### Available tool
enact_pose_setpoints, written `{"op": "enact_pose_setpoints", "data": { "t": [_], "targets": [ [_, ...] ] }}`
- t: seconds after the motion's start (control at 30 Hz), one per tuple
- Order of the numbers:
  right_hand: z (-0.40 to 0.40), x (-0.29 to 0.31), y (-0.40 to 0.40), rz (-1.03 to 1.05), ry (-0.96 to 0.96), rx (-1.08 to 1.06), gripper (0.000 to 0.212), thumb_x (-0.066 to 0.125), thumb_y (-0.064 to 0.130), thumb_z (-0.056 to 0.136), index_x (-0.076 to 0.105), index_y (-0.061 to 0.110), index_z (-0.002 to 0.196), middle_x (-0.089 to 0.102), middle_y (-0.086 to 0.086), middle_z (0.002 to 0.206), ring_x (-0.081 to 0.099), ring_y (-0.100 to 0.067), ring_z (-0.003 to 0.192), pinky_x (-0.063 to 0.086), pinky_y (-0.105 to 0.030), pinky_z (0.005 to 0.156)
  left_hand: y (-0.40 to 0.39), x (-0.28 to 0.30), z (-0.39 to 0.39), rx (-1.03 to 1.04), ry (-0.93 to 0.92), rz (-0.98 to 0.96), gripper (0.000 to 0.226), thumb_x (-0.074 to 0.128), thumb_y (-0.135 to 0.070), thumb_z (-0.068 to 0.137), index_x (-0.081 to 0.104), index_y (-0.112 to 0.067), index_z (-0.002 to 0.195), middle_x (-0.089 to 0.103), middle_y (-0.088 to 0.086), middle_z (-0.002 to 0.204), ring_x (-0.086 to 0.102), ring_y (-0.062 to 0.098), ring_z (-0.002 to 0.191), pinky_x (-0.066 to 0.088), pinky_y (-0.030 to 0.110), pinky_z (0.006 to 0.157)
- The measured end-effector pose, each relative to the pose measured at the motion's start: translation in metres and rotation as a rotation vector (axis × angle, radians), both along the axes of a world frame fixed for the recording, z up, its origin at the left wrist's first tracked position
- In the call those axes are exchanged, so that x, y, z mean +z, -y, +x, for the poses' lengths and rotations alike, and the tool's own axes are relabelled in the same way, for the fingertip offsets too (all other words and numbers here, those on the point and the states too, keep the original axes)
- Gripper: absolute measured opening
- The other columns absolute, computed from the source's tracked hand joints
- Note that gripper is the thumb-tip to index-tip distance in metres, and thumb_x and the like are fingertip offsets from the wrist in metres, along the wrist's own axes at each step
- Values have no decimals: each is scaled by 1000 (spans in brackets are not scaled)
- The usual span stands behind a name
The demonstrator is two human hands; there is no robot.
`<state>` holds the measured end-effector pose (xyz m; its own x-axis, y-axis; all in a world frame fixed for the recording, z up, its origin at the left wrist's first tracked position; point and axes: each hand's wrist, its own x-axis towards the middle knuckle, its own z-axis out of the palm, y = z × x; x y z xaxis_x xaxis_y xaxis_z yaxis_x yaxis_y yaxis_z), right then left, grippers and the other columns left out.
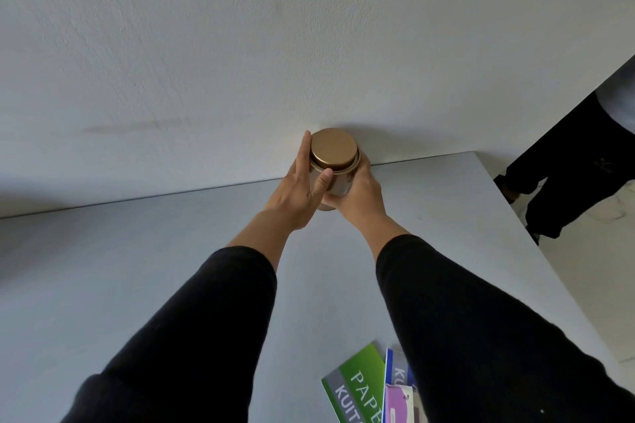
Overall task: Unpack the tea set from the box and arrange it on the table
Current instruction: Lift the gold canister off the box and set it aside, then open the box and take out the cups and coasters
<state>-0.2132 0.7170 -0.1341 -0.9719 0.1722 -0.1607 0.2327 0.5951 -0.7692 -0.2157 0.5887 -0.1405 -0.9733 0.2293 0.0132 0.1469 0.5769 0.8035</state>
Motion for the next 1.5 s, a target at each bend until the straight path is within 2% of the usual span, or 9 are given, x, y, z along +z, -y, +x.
{"op": "enact_pose_setpoints", "data": {
  "t": [0.1,0.23,0.5,0.6,0.87,1.0,1.2,1.37,1.5],
  "targets": [
    [7,6,2,77,163,-59,79,79,30,75,33,8,136,48,-12,135,49,-30,124,45,-33,95,4,2,8,45,21,10,74,30,-51,97,-16,-28,151,6,2,162,12,18,149,14,28,116],
    [25,22,17,114,286,-35,74,72,41,79,38,9,136,51,-11,133,53,-29,119,48,-36,93,20,18,24,88,8,-48,73,25,-54,97,-19,-32,150,2,4,162,16,22,148,19,35,116],
    [77,81,103,190,228,60,81,56,54,87,25,7,147,43,-11,144,46,-29,129,42,-34,98,115,72,80,163,-100,-94,69,23,-53,98,-16,-33,150,4,4,162,23,26,146,24,39,113],
    [106,105,151,161,179,67,79,58,52,87,26,9,146,42,-10,144,47,-29,129,42,-31,89,172,90,111,202,-118,-93,68,24,-52,98,-16,-33,150,4,3,162,20,24,147,22,38,115],
    [177,134,314,86,83,259,81,62,48,85,25,11,147,39,-10,145,44,-28,130,41,-33,98,347,124,206,396,-119,-192,67,23,-53,98,-14,-34,151,8,4,162,34,30,140,30,39,108],
    [201,132,380,100,76,386,80,64,45,85,26,11,146,40,-10,143,45,-27,129,41,-33,99,425,119,234,522,-99,-203,67,25,-51,98,-11,-33,152,14,12,160,22,32,145,23,43,114],
    [193,126,458,174,33,527,76,61,44,87,29,10,146,41,-10,146,43,-26,132,39,-33,104,499,103,252,618,-29,-240,67,29,-49,98,-9,-33,152,18,10,159,30,32,142,29,47,110],
    [183,111,523,165,-39,637,56,61,36,90,45,8,136,50,-10,135,52,-24,121,40,-28,93,546,88,259,640,53,-351,67,43,-25,99,5,-27,154,18,2,159,30,26,142,33,41,110],
    [184,79,563,216,-113,703,39,58,30,90,56,12,125,49,-8,130,49,-23,120,41,-32,99,581,72,259,656,141,-489,60,47,-18,97,19,-21,151,21,5,158,29,28,143,35,45,110]
  ]
}}
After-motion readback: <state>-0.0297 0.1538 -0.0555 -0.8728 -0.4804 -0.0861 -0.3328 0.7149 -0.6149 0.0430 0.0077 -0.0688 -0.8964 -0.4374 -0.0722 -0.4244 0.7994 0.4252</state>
